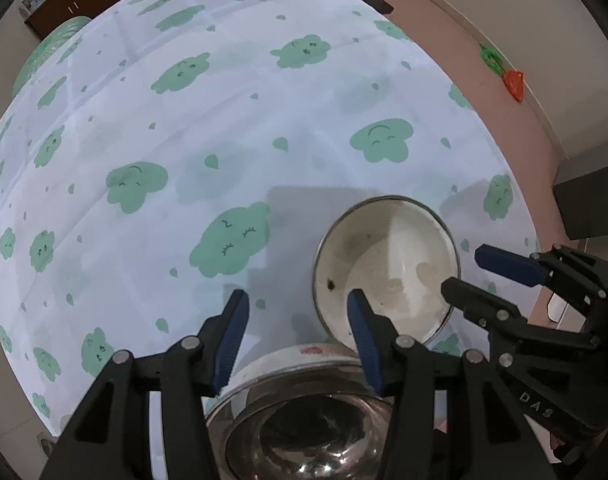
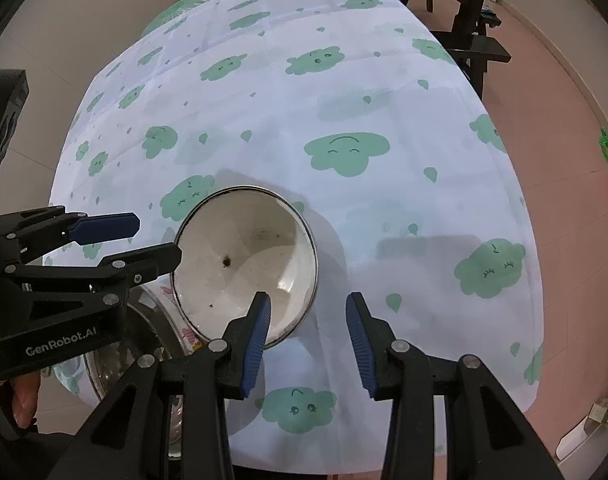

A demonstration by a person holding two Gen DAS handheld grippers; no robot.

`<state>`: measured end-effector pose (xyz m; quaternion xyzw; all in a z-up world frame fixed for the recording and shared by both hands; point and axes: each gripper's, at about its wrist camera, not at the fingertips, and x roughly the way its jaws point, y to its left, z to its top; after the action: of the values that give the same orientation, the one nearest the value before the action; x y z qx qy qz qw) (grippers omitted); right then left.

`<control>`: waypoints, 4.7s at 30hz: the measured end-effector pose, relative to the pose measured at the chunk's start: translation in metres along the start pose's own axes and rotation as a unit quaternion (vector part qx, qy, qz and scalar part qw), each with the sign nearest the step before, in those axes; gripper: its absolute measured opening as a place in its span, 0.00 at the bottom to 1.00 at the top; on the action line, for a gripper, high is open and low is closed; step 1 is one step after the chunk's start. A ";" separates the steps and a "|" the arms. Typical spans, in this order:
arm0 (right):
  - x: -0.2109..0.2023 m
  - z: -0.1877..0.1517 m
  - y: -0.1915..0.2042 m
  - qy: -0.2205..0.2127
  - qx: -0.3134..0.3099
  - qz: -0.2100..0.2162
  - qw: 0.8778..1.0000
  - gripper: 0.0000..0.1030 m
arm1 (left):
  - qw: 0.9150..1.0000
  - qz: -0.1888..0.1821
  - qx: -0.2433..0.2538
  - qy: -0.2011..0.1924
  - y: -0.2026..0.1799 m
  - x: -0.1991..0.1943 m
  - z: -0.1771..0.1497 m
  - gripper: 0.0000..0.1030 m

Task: Organize plates and bowls
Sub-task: 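Move both grippers to the white enamel bowl's rim and close them, then lift the white enamel bowl with both grippers toward the steel bowl, then lower the white enamel bowl into the smaller steel bowl with both grippers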

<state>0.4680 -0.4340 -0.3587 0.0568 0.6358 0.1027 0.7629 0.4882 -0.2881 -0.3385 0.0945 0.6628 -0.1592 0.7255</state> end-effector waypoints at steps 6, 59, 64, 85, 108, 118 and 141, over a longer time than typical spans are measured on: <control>0.010 0.002 -0.001 0.006 -0.002 0.000 1.000 0.41 | 1.000 -0.005 0.004 0.012 -0.002 0.009 0.003 0.48; -0.049 0.013 0.033 -0.029 -0.038 0.017 0.999 0.12 | 1.000 -0.016 0.007 -0.020 0.007 -0.053 -0.003 0.07; -0.054 0.007 0.041 -0.030 -0.045 0.021 0.998 0.12 | 1.000 -0.013 0.003 -0.024 0.011 -0.060 -0.014 0.07; -0.061 -0.036 0.087 -0.020 -0.076 0.025 0.997 0.12 | 1.000 -0.009 -0.011 -0.027 0.028 -0.075 -0.074 0.07; -0.042 -0.074 0.107 0.020 -0.084 0.027 0.996 0.13 | 1.000 0.002 -0.003 0.003 0.029 -0.057 -0.117 0.07; -0.030 -0.079 0.110 0.039 -0.084 0.029 0.995 0.13 | 1.000 0.001 -0.005 0.013 0.030 -0.048 -0.125 0.07; -0.008 -0.080 0.112 0.057 -0.084 0.015 0.995 0.13 | 0.999 -0.014 -0.003 0.036 0.034 -0.027 -0.128 0.07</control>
<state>0.3781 -0.3305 -0.3412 -0.0035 0.6665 0.1700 0.7258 0.3795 -0.2091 -0.3271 0.0893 0.6900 -0.1638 0.6993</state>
